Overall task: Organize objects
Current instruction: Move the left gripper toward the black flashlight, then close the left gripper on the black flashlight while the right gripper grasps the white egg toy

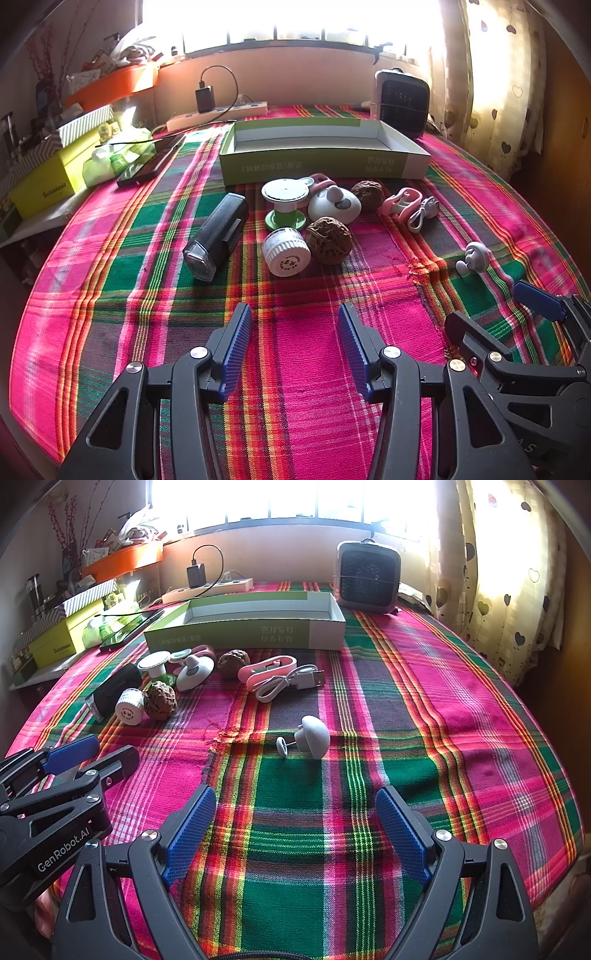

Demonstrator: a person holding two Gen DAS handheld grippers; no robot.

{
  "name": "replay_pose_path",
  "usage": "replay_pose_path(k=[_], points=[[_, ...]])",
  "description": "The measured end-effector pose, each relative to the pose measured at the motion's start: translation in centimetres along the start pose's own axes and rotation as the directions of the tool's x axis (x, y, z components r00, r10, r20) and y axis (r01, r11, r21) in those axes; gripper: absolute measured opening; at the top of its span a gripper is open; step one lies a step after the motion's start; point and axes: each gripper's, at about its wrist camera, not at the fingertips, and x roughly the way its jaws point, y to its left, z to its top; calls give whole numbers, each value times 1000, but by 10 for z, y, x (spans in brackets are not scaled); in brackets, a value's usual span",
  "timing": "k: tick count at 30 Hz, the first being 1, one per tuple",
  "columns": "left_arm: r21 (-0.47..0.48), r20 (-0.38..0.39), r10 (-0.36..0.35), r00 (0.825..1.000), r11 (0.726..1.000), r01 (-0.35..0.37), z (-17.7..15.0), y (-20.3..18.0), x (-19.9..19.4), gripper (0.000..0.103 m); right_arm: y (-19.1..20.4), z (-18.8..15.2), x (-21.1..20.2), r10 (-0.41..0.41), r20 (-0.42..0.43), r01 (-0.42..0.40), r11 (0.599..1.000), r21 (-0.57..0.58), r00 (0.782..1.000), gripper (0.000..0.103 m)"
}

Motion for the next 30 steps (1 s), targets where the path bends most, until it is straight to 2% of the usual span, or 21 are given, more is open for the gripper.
replay_pose_path(k=[8,16,21,28,30], points=[[5,-6,-15,1000,1000,15,0,1,0,47,0,0,0,3,-1,-3,1000,-2,1000,89],[-6,-33,-26,999,1000,26,4,17,1,47,-12,4,-5,41,-1,-41,999,-1,999,86],[-25,-10,-48,999,999,47,8,31,-4,47,-21,8,-2,33,-1,-33,999,15,999,79],[-82,24,-83,996,993,85,20,55,-5,46,-18,20,1,38,18,-37,999,-19,999,73],[-94,27,-88,996,991,90,25,60,-3,47,-18,23,3,41,16,-41,999,-25,999,67]])
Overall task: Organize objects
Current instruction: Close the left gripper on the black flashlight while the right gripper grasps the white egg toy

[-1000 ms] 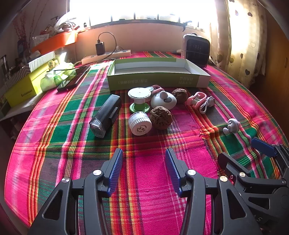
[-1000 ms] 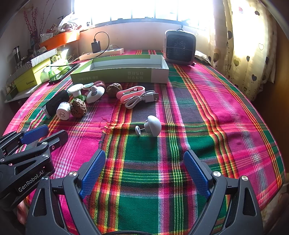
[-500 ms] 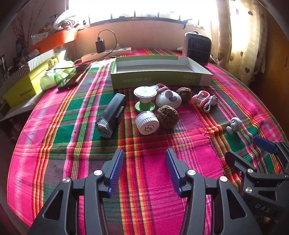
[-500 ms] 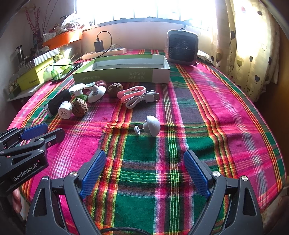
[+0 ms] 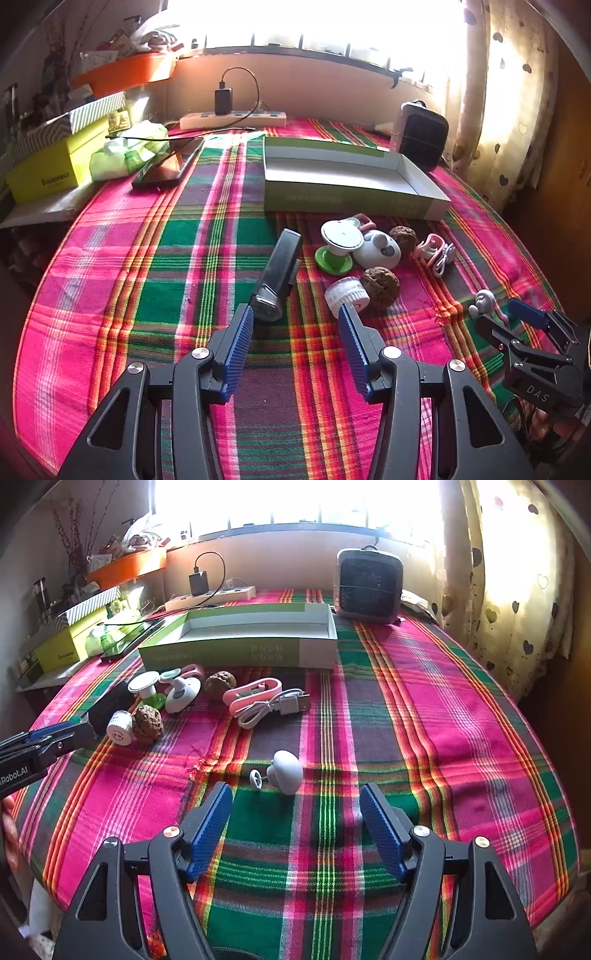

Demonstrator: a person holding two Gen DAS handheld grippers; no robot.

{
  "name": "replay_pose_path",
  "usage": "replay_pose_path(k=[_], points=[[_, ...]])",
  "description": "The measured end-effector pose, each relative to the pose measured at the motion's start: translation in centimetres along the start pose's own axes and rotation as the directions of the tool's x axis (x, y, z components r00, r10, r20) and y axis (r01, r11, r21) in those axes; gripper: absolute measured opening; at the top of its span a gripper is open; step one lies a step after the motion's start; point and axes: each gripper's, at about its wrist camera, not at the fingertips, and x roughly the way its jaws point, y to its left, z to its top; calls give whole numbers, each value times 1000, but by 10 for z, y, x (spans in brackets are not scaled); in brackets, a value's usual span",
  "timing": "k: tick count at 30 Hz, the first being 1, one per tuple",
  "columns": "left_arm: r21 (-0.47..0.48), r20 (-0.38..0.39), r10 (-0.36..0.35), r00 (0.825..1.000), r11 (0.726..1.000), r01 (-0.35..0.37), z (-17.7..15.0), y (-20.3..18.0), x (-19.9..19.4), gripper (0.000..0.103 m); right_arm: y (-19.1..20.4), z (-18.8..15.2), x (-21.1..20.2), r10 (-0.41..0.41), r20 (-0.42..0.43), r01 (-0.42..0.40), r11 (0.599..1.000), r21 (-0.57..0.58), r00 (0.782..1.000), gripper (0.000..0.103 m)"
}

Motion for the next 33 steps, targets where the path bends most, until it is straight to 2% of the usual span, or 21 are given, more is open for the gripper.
replay_pose_path(k=[3,22,26,29,33], points=[[-7,-5,6,1000,1000,-6,7,6,5,46,1,3,5,8,-13,-8,1000,-9,1000,61],[51,-79,48,996,998,-44,24,10,44,46,0,8,19,-12,-28,11,1000,-13,1000,60],[63,-83,62,995,996,-57,26,10,47,46,0,7,18,-10,-23,10,1000,-5,1000,53],[57,-80,65,995,997,-61,26,11,48,44,1,8,18,-9,-20,9,1000,-9,1000,50],[51,-80,80,994,996,-76,28,13,49,32,2,7,17,-7,-16,7,1000,-11,1000,48]])
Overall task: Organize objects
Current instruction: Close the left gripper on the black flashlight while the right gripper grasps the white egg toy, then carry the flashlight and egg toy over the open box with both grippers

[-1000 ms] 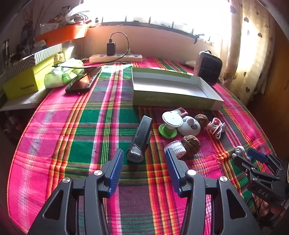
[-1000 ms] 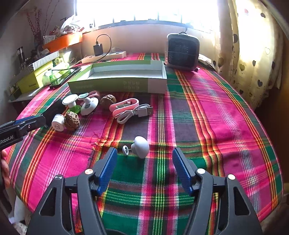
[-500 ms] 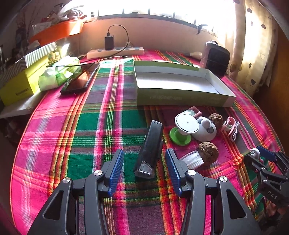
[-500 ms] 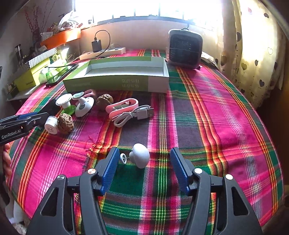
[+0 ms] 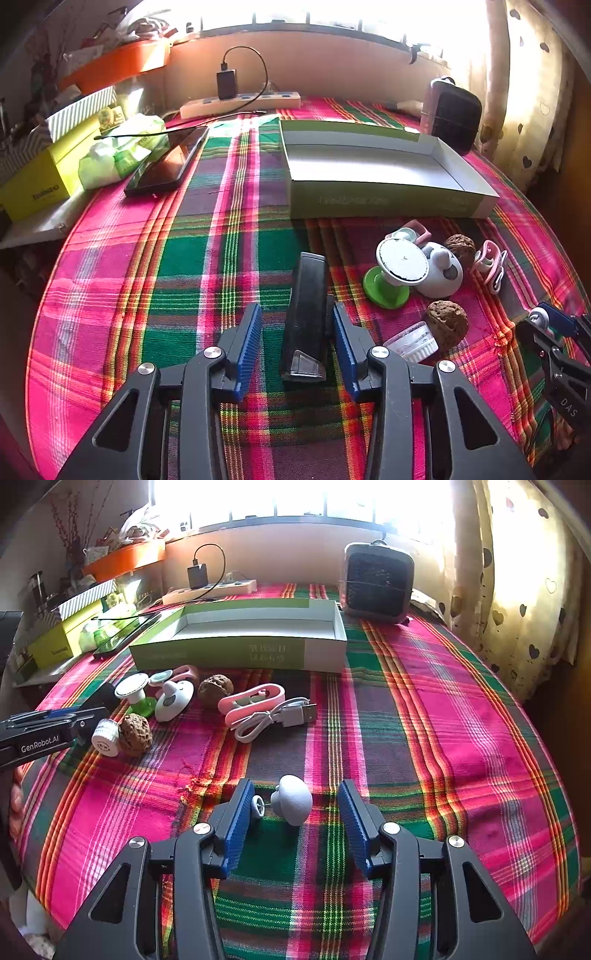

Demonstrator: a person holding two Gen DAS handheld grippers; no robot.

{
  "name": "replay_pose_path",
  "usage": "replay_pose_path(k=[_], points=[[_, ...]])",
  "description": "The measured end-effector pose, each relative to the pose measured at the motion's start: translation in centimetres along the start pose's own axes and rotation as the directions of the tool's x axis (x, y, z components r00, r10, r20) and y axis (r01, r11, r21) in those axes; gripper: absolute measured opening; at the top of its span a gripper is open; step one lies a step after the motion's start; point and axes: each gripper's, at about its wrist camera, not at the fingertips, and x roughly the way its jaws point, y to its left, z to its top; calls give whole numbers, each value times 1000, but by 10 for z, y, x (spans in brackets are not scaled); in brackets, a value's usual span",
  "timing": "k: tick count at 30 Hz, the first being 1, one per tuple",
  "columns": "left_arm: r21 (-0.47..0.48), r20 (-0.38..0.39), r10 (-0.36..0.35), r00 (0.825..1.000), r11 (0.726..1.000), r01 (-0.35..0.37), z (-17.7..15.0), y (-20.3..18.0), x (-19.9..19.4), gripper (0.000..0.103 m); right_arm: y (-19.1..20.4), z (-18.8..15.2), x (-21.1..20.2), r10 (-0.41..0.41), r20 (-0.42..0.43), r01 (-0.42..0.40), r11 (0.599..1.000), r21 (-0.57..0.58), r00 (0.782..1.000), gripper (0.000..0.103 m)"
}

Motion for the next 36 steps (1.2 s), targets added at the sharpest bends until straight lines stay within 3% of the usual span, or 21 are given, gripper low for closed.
replay_pose_path(k=[9,36], points=[[-5,-1,-3,1000,1000,3,0,0,-1,22,3,-1,-2,13,8,-13,1000,-17,1000,33],[-15,24,-10,1000,1000,10,10,0,-11,21,2,18,-5,43,31,-42,999,-11,999,33]])
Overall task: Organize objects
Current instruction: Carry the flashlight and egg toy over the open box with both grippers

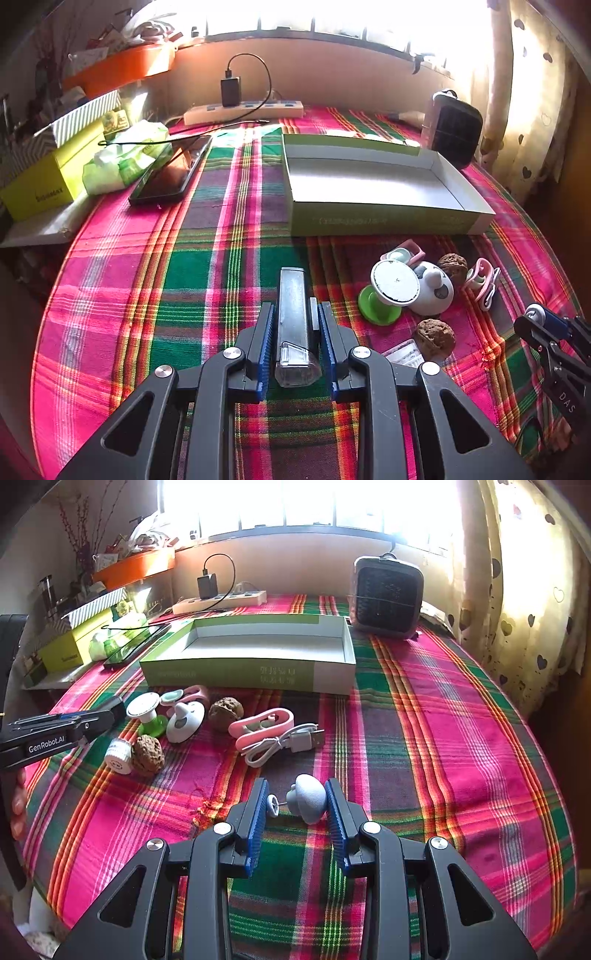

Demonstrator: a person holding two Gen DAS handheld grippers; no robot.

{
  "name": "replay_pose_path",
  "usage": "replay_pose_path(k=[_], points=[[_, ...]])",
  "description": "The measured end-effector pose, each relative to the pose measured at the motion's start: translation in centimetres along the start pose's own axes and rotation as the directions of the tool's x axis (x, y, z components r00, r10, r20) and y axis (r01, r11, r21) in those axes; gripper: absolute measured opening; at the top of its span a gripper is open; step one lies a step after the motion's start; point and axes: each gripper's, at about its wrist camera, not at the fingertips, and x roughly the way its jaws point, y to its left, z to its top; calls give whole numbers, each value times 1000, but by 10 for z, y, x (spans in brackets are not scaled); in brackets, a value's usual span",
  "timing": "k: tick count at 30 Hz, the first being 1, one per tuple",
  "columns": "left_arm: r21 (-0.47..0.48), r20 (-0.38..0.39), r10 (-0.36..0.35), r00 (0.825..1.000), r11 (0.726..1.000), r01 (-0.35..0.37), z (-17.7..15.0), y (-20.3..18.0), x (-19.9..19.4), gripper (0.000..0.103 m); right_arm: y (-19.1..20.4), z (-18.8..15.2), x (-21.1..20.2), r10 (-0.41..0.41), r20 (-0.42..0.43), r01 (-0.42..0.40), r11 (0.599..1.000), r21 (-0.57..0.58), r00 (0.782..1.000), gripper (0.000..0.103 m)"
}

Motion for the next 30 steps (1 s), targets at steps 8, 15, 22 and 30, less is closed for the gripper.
replay_pose_path(k=[8,15,22,30], points=[[-2,-10,6,1000,1000,-6,5,0,4,21,-1,10,4,13,8,-13,1000,-1,1000,33],[-1,-37,6,999,1000,-6,1,-1,13,21,-1,9,8,22,-1,-22,1000,-1,1000,33],[10,-47,3,999,1000,-3,2,-3,18,22,0,10,11,30,-11,-30,1000,-6,1000,33],[21,-48,19,999,1000,-18,6,-5,22,22,2,12,14,38,-17,-39,999,-7,999,33]])
